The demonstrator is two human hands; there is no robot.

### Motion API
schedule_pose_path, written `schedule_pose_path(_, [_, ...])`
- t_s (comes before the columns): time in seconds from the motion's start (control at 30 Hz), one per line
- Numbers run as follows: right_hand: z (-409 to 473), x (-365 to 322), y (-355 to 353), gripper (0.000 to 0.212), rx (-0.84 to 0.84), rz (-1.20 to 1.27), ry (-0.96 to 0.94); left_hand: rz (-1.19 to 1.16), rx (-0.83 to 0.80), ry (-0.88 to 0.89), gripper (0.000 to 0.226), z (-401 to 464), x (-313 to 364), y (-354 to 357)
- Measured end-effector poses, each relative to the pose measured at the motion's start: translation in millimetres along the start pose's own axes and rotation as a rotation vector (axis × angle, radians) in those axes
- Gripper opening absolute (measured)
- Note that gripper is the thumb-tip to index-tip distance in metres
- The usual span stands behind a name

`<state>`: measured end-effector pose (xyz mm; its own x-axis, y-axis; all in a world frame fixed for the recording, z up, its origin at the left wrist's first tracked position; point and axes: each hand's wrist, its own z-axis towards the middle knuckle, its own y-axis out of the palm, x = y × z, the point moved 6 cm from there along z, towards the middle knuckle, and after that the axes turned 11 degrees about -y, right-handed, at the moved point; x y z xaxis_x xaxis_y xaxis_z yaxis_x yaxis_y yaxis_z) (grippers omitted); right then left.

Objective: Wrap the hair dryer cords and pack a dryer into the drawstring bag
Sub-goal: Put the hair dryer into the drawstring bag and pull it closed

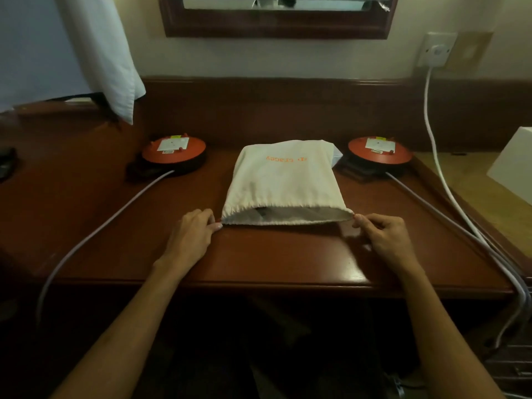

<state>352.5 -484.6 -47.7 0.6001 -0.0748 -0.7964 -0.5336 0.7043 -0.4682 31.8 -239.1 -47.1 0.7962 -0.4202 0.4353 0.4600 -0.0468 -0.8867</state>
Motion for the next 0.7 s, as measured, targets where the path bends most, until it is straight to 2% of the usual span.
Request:
schedule_pose_path(0.1, [1.9,9.5,-3.0,0.023,0.056,-0.099,0.023,-0.042,-0.002,-0.029,0.022,3.0,-14.3,-6.1])
schedule_pose_path(0.2, [-3.6,17.1,-18.8,0.033,0.297,-0.377,0.102,0.075,0.046,-0.094,0.022,6.6,-33.6,-17.1])
schedule_pose_path(0.27, [-14.3,14.3,-28.0,0.035,0.448,-0.466,0.203,0.105,0.106,-0.157,0.023,6.7,-50.0,-27.7])
schedule_pose_path(0.37, [-20.3,9.5,-32.4,0.033,0.509,-0.514,0.296,0.081,0.141,-0.238,0.021,5.1,-67.0,-37.4])
schedule_pose_path(0.47, [-17.1,-1.0,-26.9,0.028,0.435,-0.658,0.255,0.046,0.124,-0.248,0.016,6.0,-62.5,-41.9])
schedule_pose_path(0.57, [-11.6,-23.8,-6.5,0.048,0.359,-0.796,0.053,0.039,0.042,-0.09,0.039,4.2,-20.6,-36.9])
schedule_pose_path(0.63, [-1.1,-44.3,26.0,0.047,0.197,-0.789,-0.114,0.007,-0.041,0.013,0.052,1.8,16.9,-22.8])
schedule_pose_path(0.7, [9.1,-52.7,60.7,0.042,-0.019,-0.657,-0.15,-0.004,-0.104,0.052,0.051,1.3,42.1,-2.2])
